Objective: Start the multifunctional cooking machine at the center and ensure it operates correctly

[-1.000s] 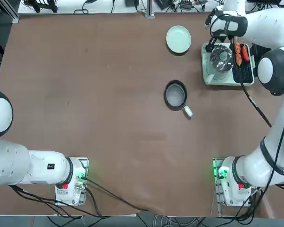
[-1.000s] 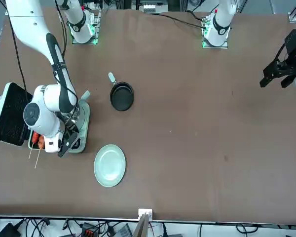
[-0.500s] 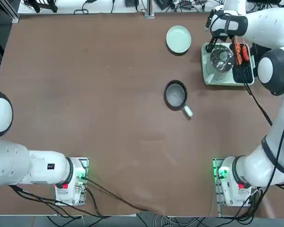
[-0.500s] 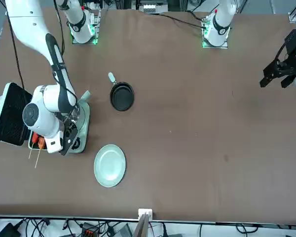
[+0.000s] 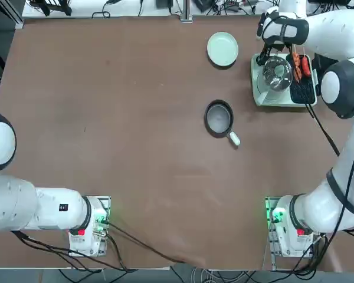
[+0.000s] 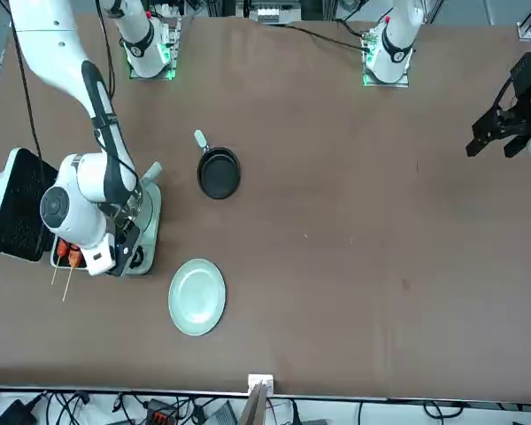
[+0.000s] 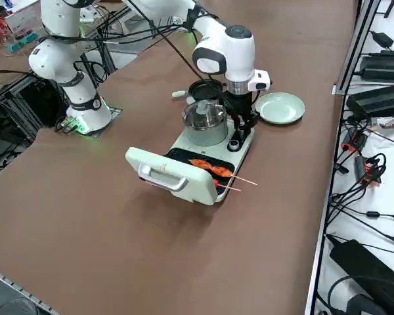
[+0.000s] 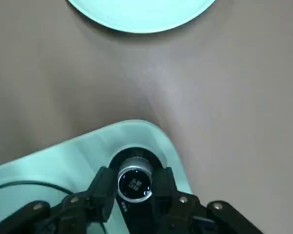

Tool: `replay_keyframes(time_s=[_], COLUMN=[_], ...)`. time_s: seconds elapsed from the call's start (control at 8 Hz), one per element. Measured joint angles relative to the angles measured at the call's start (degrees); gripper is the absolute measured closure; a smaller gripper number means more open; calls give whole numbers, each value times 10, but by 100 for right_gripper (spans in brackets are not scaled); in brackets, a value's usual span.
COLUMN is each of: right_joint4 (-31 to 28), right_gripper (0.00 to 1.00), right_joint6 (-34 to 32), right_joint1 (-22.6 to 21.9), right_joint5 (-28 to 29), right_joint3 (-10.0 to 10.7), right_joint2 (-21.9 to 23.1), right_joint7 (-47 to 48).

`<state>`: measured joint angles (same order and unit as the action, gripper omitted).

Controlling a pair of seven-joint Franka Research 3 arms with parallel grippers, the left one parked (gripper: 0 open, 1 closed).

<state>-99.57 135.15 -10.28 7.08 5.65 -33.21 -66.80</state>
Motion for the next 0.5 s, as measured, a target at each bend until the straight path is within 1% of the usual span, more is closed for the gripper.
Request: replay_keyframes(time_s=[0.12, 0.25, 0.38, 0.5], right_joint4=[0, 2, 6, 16], right_gripper=[58, 55, 41, 23], right_joint6=[-1, -2, -3, -10], right_joint1=[0, 1, 3, 7], right_joint5=[0, 3, 6, 14], right_joint3=[0, 0, 1, 4], right_joint2=[0, -1, -8, -17], right_joint7=[-2, -2, -5, -6])
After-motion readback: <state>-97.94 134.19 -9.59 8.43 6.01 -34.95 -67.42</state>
